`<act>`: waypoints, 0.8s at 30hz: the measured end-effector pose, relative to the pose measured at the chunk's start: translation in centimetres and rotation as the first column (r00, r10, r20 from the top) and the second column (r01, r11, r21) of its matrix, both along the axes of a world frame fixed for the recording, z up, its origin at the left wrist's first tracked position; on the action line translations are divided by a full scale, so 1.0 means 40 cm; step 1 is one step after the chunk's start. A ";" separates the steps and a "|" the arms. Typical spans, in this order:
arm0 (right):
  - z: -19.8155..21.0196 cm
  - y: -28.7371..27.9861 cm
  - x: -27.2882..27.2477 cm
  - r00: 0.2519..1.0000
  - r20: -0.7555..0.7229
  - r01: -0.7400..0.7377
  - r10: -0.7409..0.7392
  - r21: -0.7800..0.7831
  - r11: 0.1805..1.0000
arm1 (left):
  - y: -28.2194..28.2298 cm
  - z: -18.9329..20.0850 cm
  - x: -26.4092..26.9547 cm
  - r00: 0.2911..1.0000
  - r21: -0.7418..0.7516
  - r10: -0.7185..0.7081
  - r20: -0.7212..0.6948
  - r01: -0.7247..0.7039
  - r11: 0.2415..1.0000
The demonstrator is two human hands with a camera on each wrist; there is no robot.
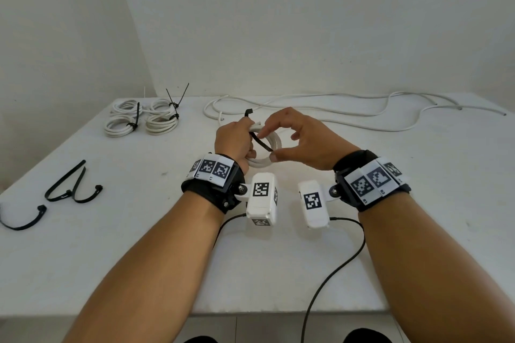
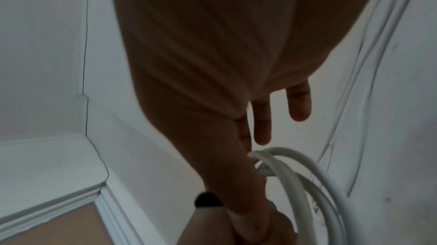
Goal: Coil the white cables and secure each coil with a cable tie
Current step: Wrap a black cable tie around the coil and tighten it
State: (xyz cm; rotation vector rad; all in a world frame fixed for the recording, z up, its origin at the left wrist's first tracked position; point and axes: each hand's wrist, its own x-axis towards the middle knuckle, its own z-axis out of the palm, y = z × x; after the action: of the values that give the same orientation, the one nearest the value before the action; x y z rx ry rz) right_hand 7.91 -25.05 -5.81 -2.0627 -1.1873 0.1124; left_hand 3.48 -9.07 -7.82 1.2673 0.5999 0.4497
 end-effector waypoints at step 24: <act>-0.014 0.015 0.017 0.959 -0.120 0.282 -0.255 0.413 0.866 | -0.034 0.006 -0.024 0.967 0.548 -0.253 0.019 0.201 0.812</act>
State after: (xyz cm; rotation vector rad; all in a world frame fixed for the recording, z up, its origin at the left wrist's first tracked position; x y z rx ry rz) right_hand 8.59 -24.46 -6.36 -1.7929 -0.7874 -0.2022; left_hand 2.51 -10.44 -7.58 1.8296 0.2323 0.4917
